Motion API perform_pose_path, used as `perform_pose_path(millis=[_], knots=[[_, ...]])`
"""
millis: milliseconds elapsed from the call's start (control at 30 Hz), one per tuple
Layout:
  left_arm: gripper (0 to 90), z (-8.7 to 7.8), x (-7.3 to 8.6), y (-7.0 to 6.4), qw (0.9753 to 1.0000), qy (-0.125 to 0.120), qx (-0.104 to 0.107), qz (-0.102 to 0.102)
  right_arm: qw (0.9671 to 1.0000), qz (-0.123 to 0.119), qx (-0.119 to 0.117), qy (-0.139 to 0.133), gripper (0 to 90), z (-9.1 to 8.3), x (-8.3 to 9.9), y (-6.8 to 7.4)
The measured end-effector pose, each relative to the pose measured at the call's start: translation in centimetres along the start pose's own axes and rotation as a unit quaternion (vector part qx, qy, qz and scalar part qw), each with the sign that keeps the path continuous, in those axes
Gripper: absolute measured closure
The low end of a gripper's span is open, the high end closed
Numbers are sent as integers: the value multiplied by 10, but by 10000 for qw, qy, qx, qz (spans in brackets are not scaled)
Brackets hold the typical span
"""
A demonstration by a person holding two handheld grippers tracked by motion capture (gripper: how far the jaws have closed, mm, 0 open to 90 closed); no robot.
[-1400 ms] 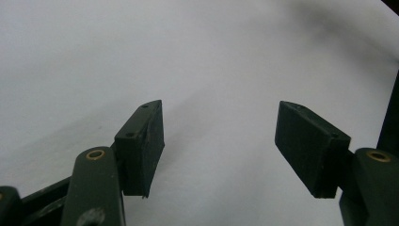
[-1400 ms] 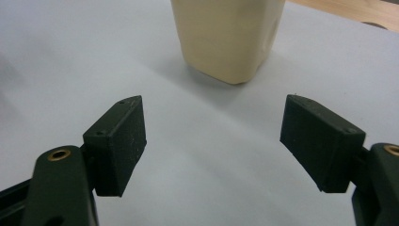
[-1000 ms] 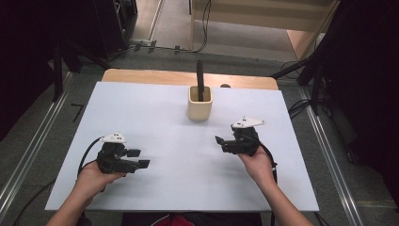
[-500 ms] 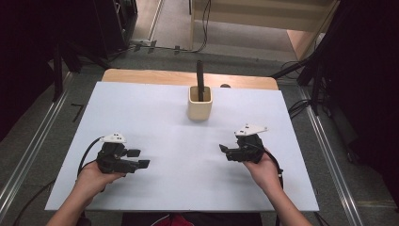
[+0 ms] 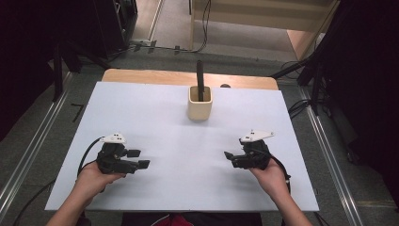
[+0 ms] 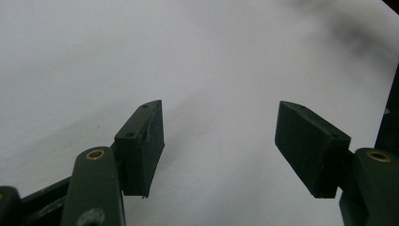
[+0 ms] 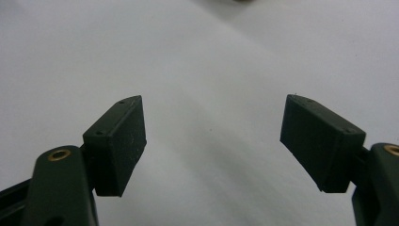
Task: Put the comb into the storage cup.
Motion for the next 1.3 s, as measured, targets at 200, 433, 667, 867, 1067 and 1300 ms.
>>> perform_pose_path(millis=[200, 433, 667, 867, 1067, 1300], knots=[[343, 0, 1, -1, 10000, 17, 8, 0, 10000, 29, -35, 53, 211, -5, 8, 2], [343, 0, 1, -1, 10000, 24, 19, 1, 9999, 110, -87, 39, 211, -13, 19, 6], [342, 0, 1, -2, 10000, 26, 31, 11, 9998, 118, -141, 104, 211, -17, 31, 9], [342, 0, 2, -3, 10000, 27, 26, 29, 9997, 184, -115, 143, 211, -23, 40, 9], [343, 0, 2, -3, 10000, 23, 28, 22, 9997, 165, -27, 169, 211, -29, 47, 7], [342, 0, 1, -3, 10000, 7, 41, 22, 9998, 120, 29, 181, 209, -31, 52, 7]])
Point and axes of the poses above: each handheld gripper's, and its own axes: z roughly forward along the jaws, x roughly out of its underside, y roughly to its left, the point moved 10 cm from there along z, roughly forward along the jaws, and after that the axes turned 14 degrees about -z, right-handed, at the moved point
